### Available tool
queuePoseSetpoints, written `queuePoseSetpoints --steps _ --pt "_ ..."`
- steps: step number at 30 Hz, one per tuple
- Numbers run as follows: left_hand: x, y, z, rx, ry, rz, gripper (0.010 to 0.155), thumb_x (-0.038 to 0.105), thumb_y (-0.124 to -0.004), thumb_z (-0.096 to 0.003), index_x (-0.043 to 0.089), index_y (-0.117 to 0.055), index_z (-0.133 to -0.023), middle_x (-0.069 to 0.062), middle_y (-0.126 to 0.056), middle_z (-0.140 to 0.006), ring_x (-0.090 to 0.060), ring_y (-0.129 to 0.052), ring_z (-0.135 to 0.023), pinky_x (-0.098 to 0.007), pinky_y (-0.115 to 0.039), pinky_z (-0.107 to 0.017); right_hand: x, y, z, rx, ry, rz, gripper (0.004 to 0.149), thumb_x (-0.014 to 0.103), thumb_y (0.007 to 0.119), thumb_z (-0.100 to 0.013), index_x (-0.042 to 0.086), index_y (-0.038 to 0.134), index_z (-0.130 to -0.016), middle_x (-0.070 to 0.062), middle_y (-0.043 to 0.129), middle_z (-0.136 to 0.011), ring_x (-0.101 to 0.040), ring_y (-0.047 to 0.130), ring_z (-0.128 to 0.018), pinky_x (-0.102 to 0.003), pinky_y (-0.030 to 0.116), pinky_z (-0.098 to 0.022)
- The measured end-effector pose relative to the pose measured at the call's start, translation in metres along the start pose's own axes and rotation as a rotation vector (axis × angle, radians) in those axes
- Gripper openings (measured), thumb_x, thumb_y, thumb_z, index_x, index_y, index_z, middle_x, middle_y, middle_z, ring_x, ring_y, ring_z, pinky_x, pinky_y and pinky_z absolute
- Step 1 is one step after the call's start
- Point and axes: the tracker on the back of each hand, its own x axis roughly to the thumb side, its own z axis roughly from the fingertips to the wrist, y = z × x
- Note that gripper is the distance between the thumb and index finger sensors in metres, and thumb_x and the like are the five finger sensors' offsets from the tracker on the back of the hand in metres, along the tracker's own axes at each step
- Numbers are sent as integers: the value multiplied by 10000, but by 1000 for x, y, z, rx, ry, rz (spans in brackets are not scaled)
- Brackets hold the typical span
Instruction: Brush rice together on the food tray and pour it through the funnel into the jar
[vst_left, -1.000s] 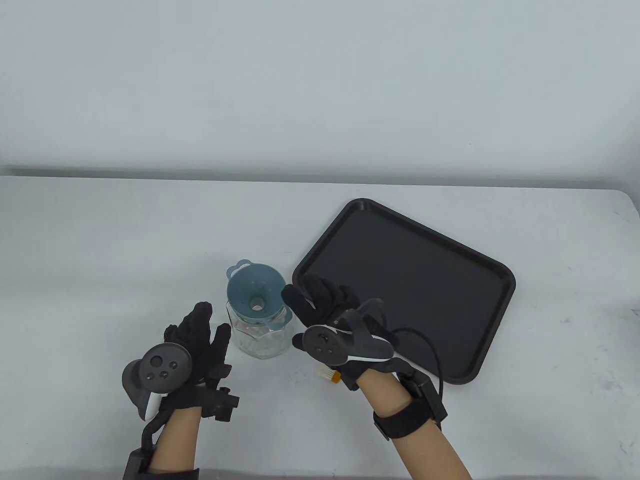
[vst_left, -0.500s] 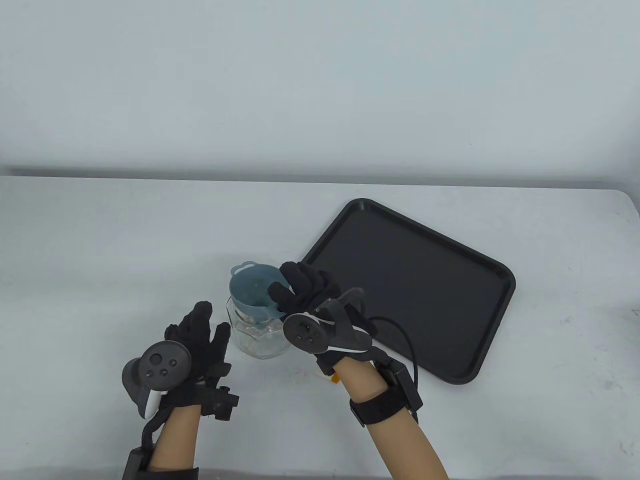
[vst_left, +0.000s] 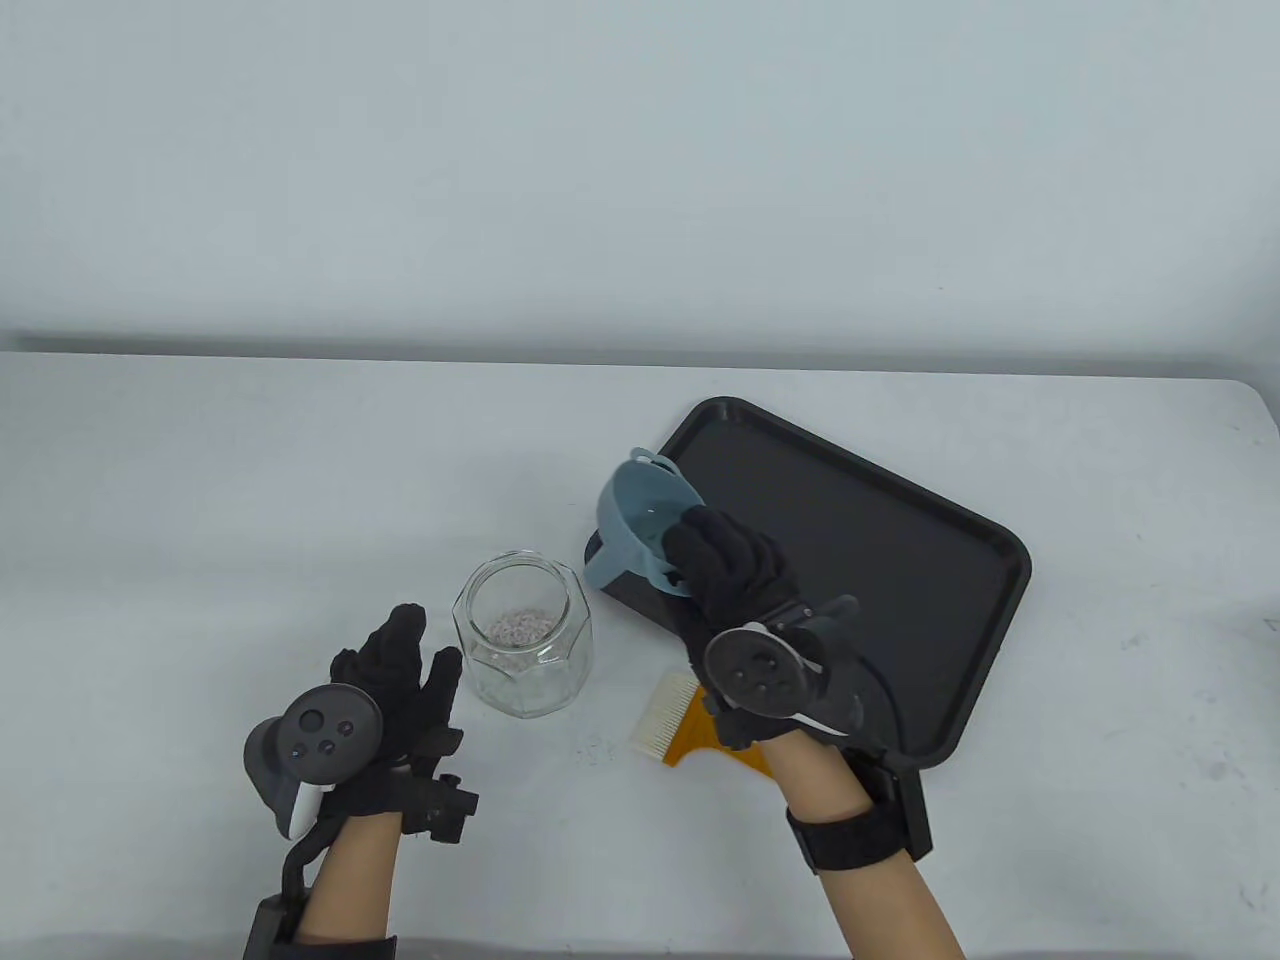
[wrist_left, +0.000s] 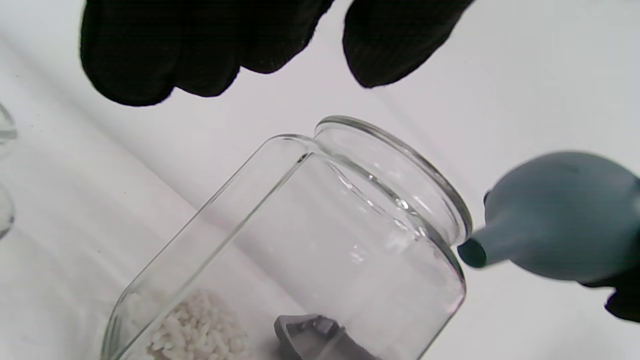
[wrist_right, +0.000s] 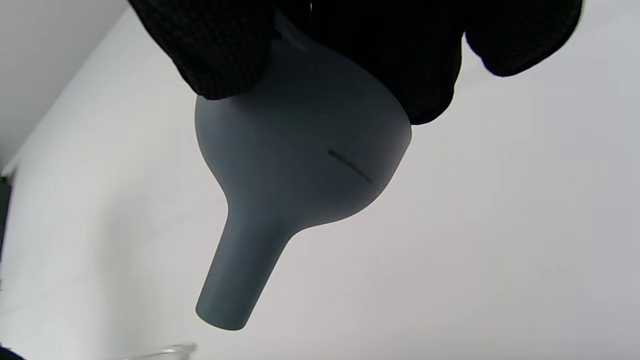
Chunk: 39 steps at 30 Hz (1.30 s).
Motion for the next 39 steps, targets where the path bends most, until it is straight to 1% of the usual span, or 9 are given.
queuePoseSetpoints --steps 2,7,10,13,18,23,28,35,39 --pt "0 -1 0 -3 -3 -4 700 347 -674 -550 -109 -509 -1054 -437 -642 -962 -681 -737 -760 -842 -339 -605 -30 -2 17 36 78 9 425 313 716 -498 106 677 -868 -192 686 -943 -465 807 -796 -645 609 -547" --pt "0 -1 0 -2 -3 -8 698 346 -674 -549 -108 -510 -1053 -435 -642 -962 -681 -735 -762 -843 -337 -605 -86 -2 53 90 237 25 425 315 725 -496 95 697 -859 -199 709 -928 -468 825 -775 -641 621 -535" --pt "0 -2 1 -2 -5 -11 697 342 -675 -548 -110 -512 -1052 -438 -643 -960 -683 -735 -759 -843 -336 -605 -111 3 69 92 316 30 425 312 726 -495 88 701 -855 -206 711 -924 -473 827 -769 -644 619 -531" --pt "0 -5 1 -13 -7 -22 696 341 -676 -548 -110 -511 -1052 -434 -642 -963 -683 -732 -763 -844 -333 -604 -126 8 77 119 370 38 424 309 726 -494 86 705 -854 -212 710 -924 -477 819 -773 -647 616 -530" --pt "2 -6 2 -19 -23 -46 698 341 -677 -547 -108 -509 -1054 -438 -637 -965 -685 -729 -765 -847 -327 -604 -137 15 83 164 403 55 422 301 727 -492 84 704 -853 -210 707 -927 -483 819 -773 -651 611 -534" --pt "2 -8 2 -27 -26 -52 698 340 -677 -546 -108 -507 -1055 -442 -633 -966 -685 -725 -770 -848 -323 -603 -144 18 85 174 448 30 425 304 716 -495 82 693 -858 -214 698 -931 -483 815 -776 -651 610 -532" --pt "2 -8 2 -33 -26 -58 699 340 -677 -546 -107 -506 -1055 -437 -630 -970 -688 -721 -774 -849 -321 -603 -149 19 88 228 468 42 453 315 707 -499 51 680 -866 -241 677 -935 -506 800 -776 -664 597 -528" --pt "2 -9 3 -44 -29 -58 701 342 -677 -546 -107 -504 -1056 -436 -628 -972 -689 -719 -775 -850 -321 -602 -148 19 90 263 476 39 465 318 716 -497 37 680 -865 -252 673 -933 -511 798 -772 -668 594 -522" --pt "1 -9 3 -45 -26 -57 701 342 -678 -546 -107 -503 -1056 -440 -627 -971 -689 -719 -776 -849 -321 -602 -147 20 91 342 485 19 516 367 736 -489 19 683 -866 -269 673 -930 -529 791 -769 -677 587 -516"
